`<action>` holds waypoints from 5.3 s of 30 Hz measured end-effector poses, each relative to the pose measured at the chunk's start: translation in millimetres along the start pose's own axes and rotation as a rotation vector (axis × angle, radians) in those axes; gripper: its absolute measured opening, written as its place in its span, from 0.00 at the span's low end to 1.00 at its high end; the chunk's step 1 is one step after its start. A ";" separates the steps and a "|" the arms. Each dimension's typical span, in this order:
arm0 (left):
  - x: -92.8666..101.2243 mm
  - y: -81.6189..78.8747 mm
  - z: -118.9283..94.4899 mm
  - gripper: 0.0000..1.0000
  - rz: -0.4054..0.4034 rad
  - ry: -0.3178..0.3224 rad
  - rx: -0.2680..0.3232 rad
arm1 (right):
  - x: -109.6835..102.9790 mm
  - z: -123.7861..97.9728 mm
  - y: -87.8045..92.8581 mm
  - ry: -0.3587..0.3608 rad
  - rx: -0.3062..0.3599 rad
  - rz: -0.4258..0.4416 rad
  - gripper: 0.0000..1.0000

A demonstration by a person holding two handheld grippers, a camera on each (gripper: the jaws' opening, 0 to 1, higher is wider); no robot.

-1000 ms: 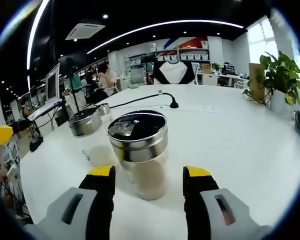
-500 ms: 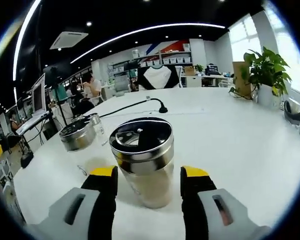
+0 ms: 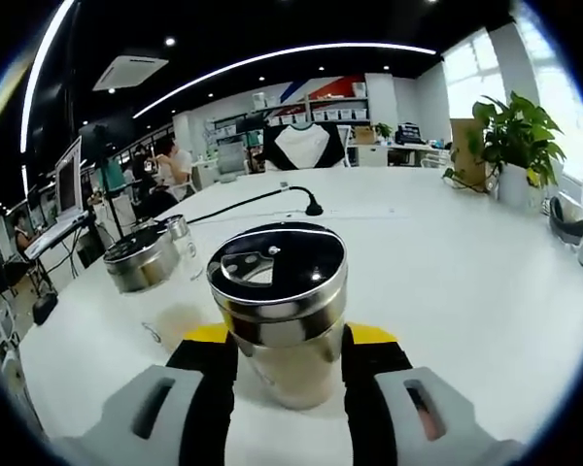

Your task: Rotate the seasoning bottle until the label or dispensing opening points toward the visible target arrow and the bottle remains upright within the marked orientation range

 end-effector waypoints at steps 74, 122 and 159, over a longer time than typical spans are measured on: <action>0.3 -1.5 -2.7 0.82 0.019 -0.014 -0.016 | 17.1 3.7 -2.7 -0.275 -0.015 -0.246 0.39; 7.0 -1.7 1.0 0.83 0.013 0.021 0.004 | 26.9 -24.6 0.2 -0.391 0.005 -0.159 0.53; 5.7 4.6 6.0 0.83 0.042 0.055 0.001 | 38.3 -106.4 2.9 -0.240 0.144 -0.091 0.64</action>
Point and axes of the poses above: the point that each gripper's makers call its tool centre point, and the gripper's own axes: z roughly forward along the fingers, x roughly to its right, y roughly out of its underside, the point moved 10 cm from there along -z, roughly backward along the fingers, and after that the axes turned 7 degrees about y, right-handed, at the moved point
